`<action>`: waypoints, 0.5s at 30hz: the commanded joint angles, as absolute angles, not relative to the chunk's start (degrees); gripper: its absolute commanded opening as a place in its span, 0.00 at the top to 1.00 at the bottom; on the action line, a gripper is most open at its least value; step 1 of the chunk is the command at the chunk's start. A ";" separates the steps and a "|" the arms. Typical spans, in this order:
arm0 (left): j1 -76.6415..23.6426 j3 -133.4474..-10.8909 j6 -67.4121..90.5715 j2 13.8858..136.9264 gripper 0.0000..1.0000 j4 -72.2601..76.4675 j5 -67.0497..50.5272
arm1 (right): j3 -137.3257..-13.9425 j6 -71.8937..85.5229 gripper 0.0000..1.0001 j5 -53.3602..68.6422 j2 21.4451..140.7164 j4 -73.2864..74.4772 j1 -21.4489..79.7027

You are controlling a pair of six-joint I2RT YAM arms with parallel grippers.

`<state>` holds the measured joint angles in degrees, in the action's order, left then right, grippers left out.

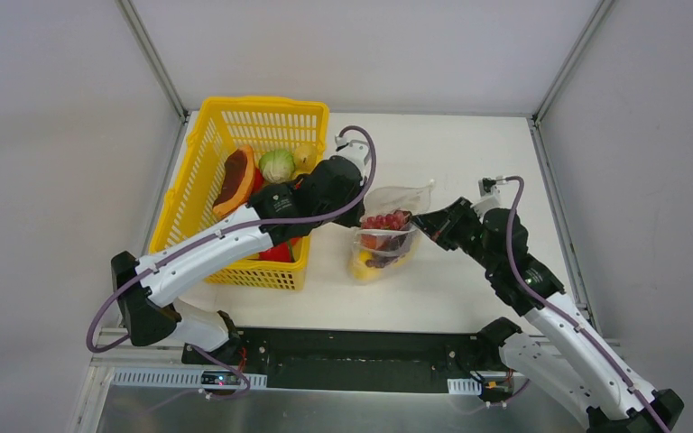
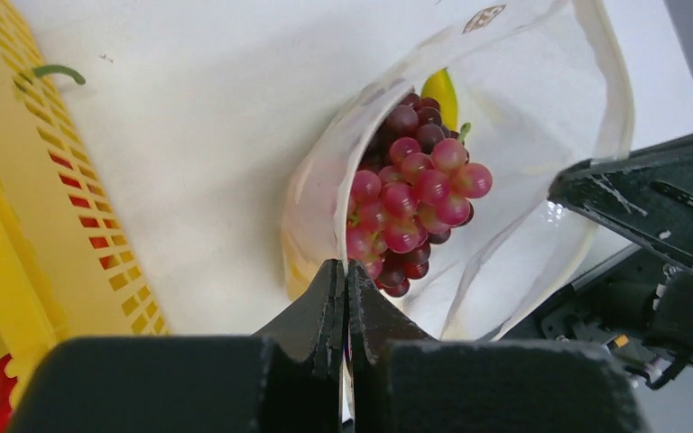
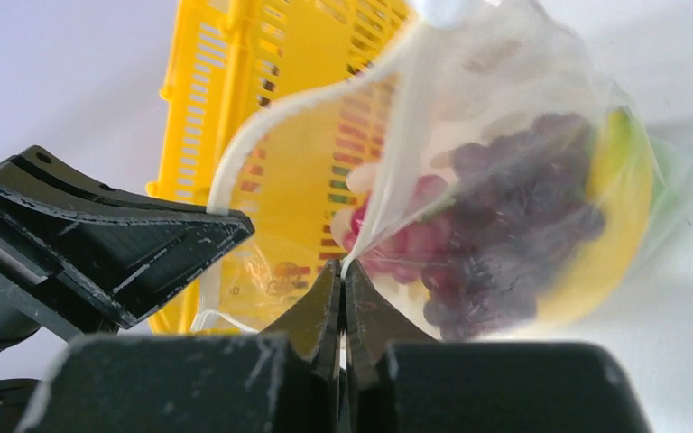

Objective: Place the food in the zip-top bag and seal the zipper
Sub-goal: Adjust the zipper food storage bag at the center of the board.

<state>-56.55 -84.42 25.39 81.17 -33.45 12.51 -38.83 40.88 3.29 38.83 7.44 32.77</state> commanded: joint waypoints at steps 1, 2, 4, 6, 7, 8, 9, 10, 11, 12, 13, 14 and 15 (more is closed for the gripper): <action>-56.61 -75.49 31.97 75.71 1.00 -24.50 16.58 | -36.70 41.37 1.00 5.33 37.14 11.42 32.86; -56.67 -73.68 33.27 74.83 1.00 -23.41 16.54 | -36.24 41.43 1.00 5.90 36.50 12.11 32.79; -57.18 -71.51 34.83 72.78 1.00 -23.16 17.95 | -36.13 40.89 1.00 6.87 35.17 13.52 32.79; -57.31 -70.21 34.40 70.97 1.00 -22.21 17.42 | -36.85 40.34 1.00 7.83 34.25 14.74 32.83; -57.26 -70.40 33.64 70.71 1.00 -22.43 16.51 | -37.31 40.20 1.00 8.39 34.13 15.17 32.84; -57.26 -71.24 32.99 70.87 0.95 -23.18 15.74 | -37.78 40.21 1.00 9.03 34.21 15.33 32.87; -57.27 -72.30 32.44 71.24 0.85 -23.98 14.70 | -38.15 40.17 1.00 9.65 34.60 15.39 32.83; -57.22 -73.66 31.83 71.91 0.79 -24.63 13.13 | -38.50 40.21 1.00 10.35 35.08 15.33 32.79; -57.27 -74.98 31.21 72.65 0.74 -25.12 11.61 | -38.91 40.22 1.00 11.12 35.76 15.37 32.86; -57.22 -76.71 30.86 73.66 0.70 -25.97 10.37 | -39.20 40.36 1.00 11.53 36.37 15.38 32.80; -57.26 -79.04 30.54 74.49 0.65 -27.03 9.78 | -39.64 40.23 1.00 11.90 36.99 15.38 32.85; -57.23 -80.13 30.24 75.02 0.57 -27.70 9.48 | -39.88 40.15 1.00 12.01 37.51 15.34 32.84; -57.22 -81.14 29.89 75.37 0.48 -28.46 9.54 | -40.05 40.17 1.00 11.99 37.87 15.36 32.80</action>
